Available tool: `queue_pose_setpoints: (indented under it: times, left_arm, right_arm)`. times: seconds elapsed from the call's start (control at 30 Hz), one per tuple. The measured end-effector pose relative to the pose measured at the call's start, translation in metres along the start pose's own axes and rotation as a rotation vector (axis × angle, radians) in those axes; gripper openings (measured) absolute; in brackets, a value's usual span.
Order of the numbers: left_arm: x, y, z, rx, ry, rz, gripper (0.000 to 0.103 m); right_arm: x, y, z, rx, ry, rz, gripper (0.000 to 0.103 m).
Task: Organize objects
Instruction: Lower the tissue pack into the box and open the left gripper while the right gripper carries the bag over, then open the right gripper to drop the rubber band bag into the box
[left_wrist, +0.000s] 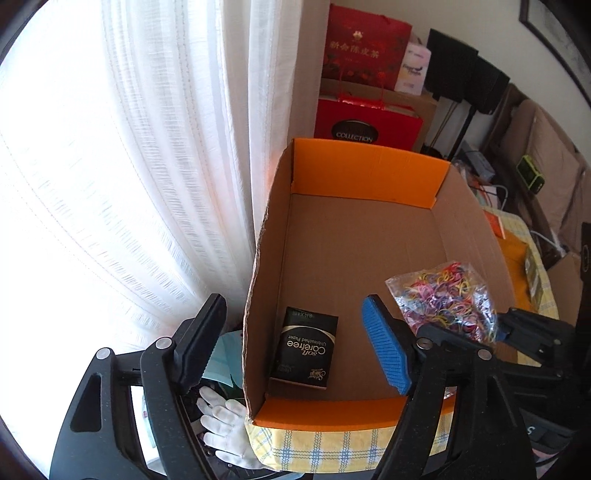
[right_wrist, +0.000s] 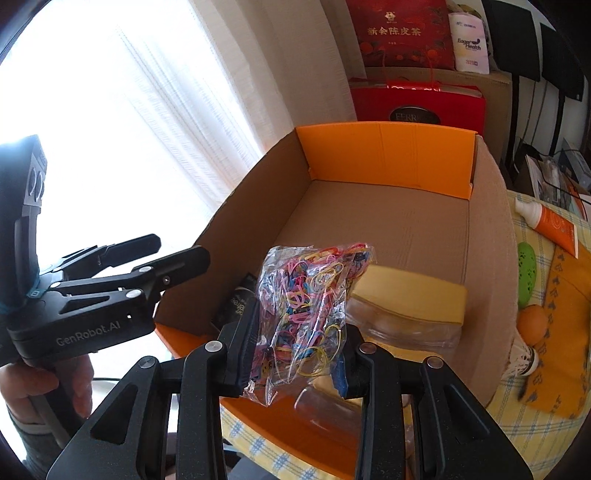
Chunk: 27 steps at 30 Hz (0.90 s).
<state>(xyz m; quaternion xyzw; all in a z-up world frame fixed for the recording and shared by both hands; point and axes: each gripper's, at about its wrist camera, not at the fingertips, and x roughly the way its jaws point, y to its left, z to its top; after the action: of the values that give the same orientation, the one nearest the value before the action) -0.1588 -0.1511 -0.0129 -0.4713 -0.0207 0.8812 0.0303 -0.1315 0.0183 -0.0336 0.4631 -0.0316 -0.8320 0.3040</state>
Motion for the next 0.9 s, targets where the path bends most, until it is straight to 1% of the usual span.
queue_pose_setpoints:
  times: [0.07,0.13,0.2,0.23,0.43,0.57,0.63,0.8,0.87,0.9]
  left_arm:
    - [0.0,0.004,0.003,-0.012,0.0,0.003,0.074]
    - [0.002,0.008,0.001,-0.022,0.002,0.005,0.074]
    - [0.003,0.01,0.0,-0.029,0.006,0.005,0.074]
    - [0.004,0.011,0.0,-0.031,0.008,0.005,0.074]
    - [0.007,0.001,-0.005,-0.018,0.023,-0.008,0.075]
    - [0.003,-0.008,-0.005,-0.02,0.021,-0.046,0.082]
    - [0.002,-0.013,-0.004,-0.023,0.019,-0.069,0.089]
    - [0.001,-0.029,-0.004,-0.015,0.03,-0.113,0.091]
    - [0.001,-0.037,-0.004,-0.004,0.034,-0.134,0.097]
    - [0.001,-0.041,-0.005,0.0,0.034,-0.145,0.101]
  right_arm:
    - [0.005,0.004,-0.001,0.001,-0.004,0.003,0.037]
    - [0.009,0.007,-0.001,0.01,-0.013,-0.021,0.04]
    - [0.011,0.009,-0.003,0.007,-0.021,-0.034,0.058]
    - [0.01,0.011,-0.003,-0.001,-0.025,-0.039,0.06]
    - [-0.008,0.008,0.0,-0.031,-0.048,-0.082,0.06]
    - [-0.025,-0.003,0.002,-0.032,-0.07,-0.112,0.06]
    - [-0.033,-0.008,0.002,-0.031,-0.072,-0.126,0.063]
    - [-0.057,-0.029,0.001,-0.016,-0.098,-0.165,0.074]
    - [-0.066,-0.038,0.0,-0.014,-0.102,-0.172,0.076]
    - [-0.07,-0.043,-0.001,-0.014,-0.1,-0.18,0.077]
